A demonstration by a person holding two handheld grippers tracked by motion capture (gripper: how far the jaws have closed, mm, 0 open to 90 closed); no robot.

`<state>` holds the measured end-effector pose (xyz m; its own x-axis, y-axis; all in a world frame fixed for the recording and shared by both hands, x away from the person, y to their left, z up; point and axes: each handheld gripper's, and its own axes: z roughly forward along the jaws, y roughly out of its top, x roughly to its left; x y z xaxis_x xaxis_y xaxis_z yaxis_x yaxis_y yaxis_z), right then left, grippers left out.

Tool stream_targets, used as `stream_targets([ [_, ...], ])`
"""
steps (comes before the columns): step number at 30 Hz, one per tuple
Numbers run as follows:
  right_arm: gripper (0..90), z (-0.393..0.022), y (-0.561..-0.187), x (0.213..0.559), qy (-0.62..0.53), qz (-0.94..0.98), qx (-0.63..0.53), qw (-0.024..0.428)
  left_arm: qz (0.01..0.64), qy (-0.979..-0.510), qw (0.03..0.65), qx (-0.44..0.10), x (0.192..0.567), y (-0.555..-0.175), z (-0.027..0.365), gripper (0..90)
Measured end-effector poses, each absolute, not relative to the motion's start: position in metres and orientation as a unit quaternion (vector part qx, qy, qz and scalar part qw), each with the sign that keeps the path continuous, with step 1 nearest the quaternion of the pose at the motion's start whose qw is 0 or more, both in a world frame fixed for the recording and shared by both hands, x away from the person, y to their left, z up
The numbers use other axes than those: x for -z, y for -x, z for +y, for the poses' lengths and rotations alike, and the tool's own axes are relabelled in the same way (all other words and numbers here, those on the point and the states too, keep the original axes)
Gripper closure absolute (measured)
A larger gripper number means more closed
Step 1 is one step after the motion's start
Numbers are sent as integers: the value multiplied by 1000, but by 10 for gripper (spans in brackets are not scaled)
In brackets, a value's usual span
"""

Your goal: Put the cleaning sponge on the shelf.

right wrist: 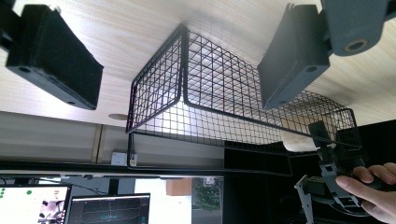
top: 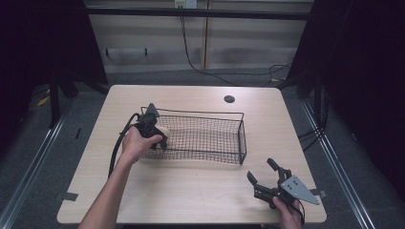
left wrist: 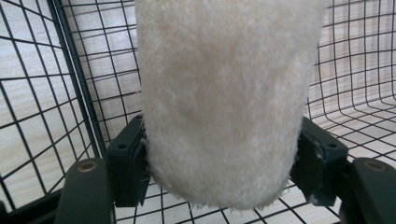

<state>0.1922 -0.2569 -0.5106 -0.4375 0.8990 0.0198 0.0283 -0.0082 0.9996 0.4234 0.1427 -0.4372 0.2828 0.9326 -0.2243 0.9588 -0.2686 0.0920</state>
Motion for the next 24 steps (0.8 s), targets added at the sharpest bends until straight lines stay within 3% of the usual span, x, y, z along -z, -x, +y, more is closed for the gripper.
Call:
stream_targets([
  [17, 130, -257, -192, 511, -385, 602, -597, 364, 581, -807, 79, 72, 438, -425, 140, 303],
  [24, 130, -257, -192, 511, -385, 603, -597, 364, 577, -808, 84, 85, 438, -426, 140, 233],
])
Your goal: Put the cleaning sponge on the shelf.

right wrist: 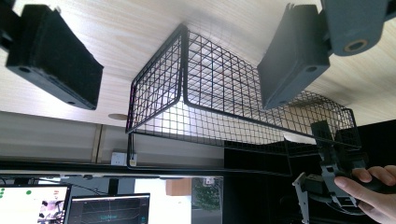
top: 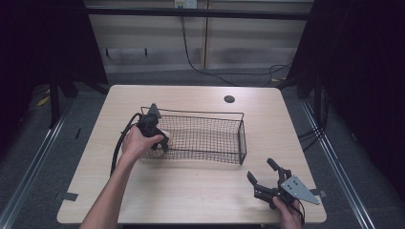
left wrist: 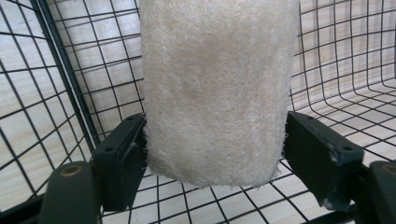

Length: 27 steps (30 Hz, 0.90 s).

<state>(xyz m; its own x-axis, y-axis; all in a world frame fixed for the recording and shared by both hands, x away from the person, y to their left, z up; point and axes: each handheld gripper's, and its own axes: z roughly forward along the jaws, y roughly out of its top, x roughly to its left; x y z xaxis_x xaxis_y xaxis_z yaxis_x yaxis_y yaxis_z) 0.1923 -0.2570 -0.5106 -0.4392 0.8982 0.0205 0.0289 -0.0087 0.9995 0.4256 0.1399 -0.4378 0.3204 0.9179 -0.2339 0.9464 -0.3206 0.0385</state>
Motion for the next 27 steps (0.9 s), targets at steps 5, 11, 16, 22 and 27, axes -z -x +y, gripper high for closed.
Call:
stream_targets([
  [5, 130, -257, -192, 511, -385, 602, -597, 364, 583, -804, 90, 75, 437, -425, 140, 211],
  [11, 130, -257, -192, 511, -384, 603, -598, 363, 581, -804, 102, 69, 433, -426, 145, 185],
  [16, 130, -257, -192, 511, -385, 603, -597, 363, 582, -803, 109, 67, 430, -426, 148, 184],
  [22, 130, -257, -192, 511, -384, 603, -597, 363, 573, -806, 129, 70, 424, -424, 150, 174],
  [27, 130, -257, -192, 511, -384, 603, -597, 362, 575, -804, 137, 66, 422, -424, 153, 175],
])
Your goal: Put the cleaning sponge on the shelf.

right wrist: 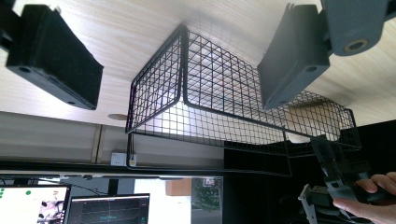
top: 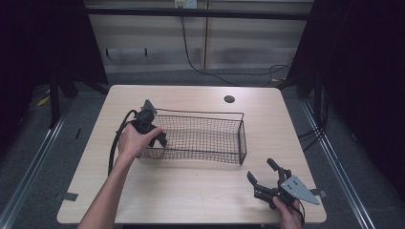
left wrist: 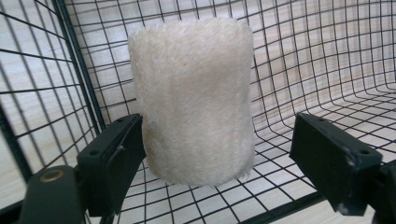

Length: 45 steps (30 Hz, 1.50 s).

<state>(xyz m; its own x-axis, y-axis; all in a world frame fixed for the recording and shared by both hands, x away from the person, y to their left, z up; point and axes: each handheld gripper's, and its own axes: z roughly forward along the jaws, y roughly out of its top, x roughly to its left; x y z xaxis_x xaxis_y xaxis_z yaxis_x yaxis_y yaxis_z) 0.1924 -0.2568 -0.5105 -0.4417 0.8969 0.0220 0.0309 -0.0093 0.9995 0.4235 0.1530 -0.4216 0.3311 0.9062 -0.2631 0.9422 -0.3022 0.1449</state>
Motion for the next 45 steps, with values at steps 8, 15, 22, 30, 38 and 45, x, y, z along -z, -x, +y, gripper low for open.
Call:
stream_targets([
  [8, 130, -257, -192, 511, -385, 603, -597, 363, 565, -805, 168, 67, 414, -421, 158, 175],
  [15, 130, -257, -192, 511, -384, 604, -597, 362, 550, -809, 196, 73, 407, -418, 165, 175],
  [22, 130, -257, -192, 511, -385, 603, -597, 362, 531, -814, 228, 60, 402, -411, 175, 204],
  [30, 130, -257, -192, 511, -385, 604, -596, 364, 505, -818, 268, 60, 392, -401, 190, 219],
  [38, 130, -257, -192, 511, -385, 604, -596, 364, 491, -815, 300, 65, 389, -392, 201, 182],
  [45, 130, -257, -192, 511, -386, 603, -596, 365, 452, -834, 313, 44, 383, -380, 203, 191],
])
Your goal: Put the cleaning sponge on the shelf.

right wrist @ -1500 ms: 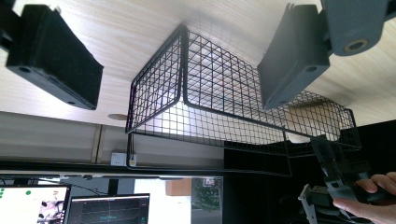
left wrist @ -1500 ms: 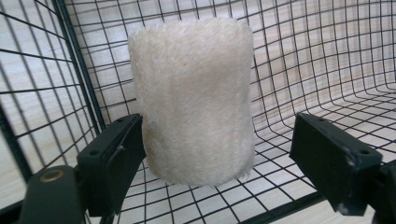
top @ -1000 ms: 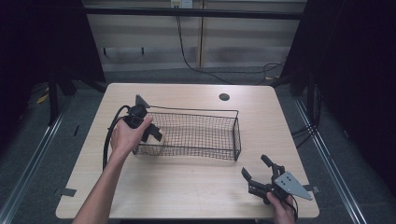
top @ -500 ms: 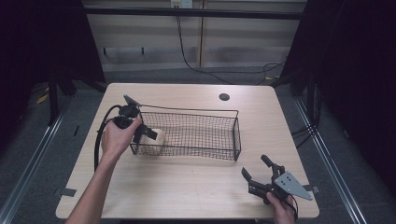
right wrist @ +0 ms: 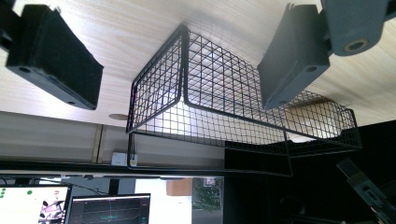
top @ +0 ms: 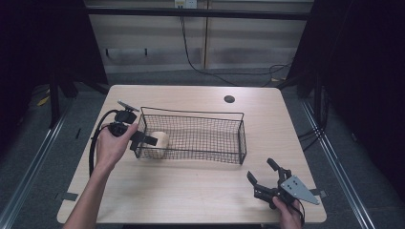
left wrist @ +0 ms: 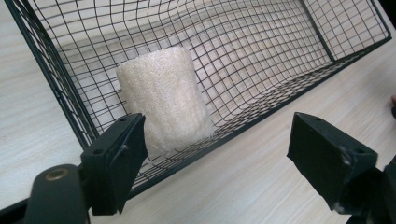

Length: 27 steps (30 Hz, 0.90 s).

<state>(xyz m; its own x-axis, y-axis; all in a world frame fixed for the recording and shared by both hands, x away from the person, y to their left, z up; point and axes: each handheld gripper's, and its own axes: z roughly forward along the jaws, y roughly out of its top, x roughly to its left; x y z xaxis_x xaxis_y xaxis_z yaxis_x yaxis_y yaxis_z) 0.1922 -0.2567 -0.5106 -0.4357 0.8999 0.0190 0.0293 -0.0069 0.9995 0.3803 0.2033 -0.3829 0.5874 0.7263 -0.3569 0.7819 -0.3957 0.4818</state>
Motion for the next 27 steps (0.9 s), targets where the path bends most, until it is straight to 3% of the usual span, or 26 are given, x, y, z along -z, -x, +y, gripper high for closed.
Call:
stream_targets([
  [27, 130, -256, -192, 511, -387, 602, -595, 367, 412, -834, 368, -2, 375, -318, 233, 189],
])
